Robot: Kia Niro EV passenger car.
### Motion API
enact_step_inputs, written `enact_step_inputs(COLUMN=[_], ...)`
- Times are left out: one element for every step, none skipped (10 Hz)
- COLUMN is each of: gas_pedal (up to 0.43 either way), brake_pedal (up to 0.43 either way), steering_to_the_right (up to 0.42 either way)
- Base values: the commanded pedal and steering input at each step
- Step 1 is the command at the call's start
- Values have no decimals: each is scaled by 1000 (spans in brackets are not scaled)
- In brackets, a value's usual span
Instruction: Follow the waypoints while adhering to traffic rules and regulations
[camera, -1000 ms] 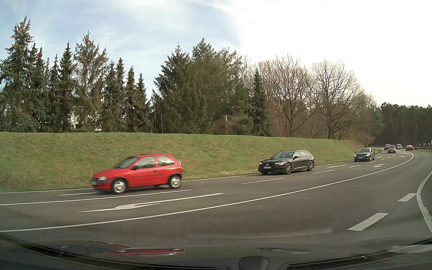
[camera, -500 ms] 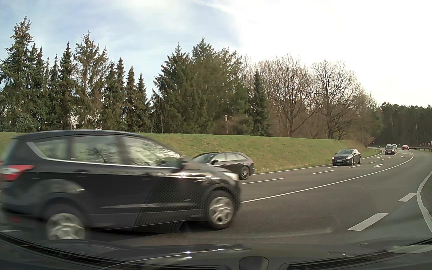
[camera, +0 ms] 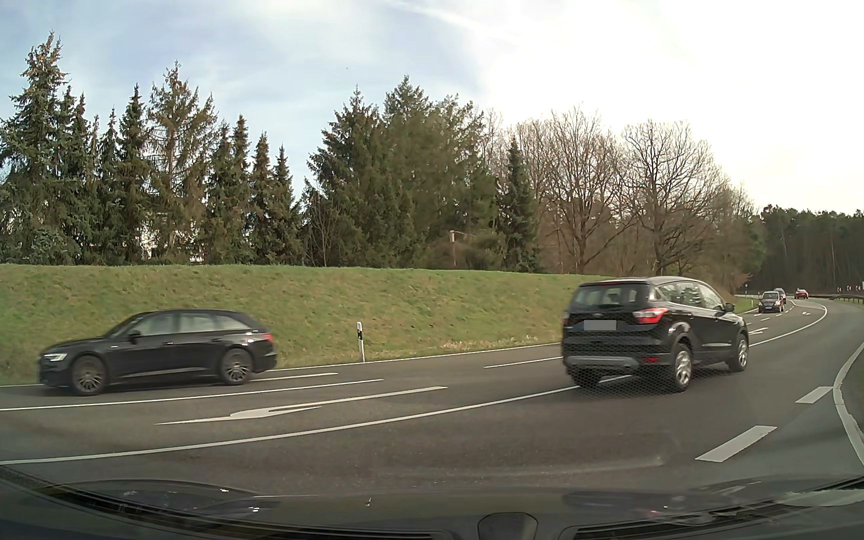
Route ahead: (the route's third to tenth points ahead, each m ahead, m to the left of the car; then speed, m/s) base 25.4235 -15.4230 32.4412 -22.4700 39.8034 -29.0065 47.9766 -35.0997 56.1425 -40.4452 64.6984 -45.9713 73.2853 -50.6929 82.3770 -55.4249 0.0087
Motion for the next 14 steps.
enact_step_inputs(gas_pedal=[0, 0, 0, 0, 0, 0, 0, 0, 0, 0, 0, 0, 0, 0], brake_pedal=[262, 262, 256, 256, 256, 250, 244, 238, 232, 220, 207, 207, 207, 213], steering_to_the_right=[327, 327, 327, 327, 327, 327, 327, 327, 327, 327, 327, 327, 327, 327])
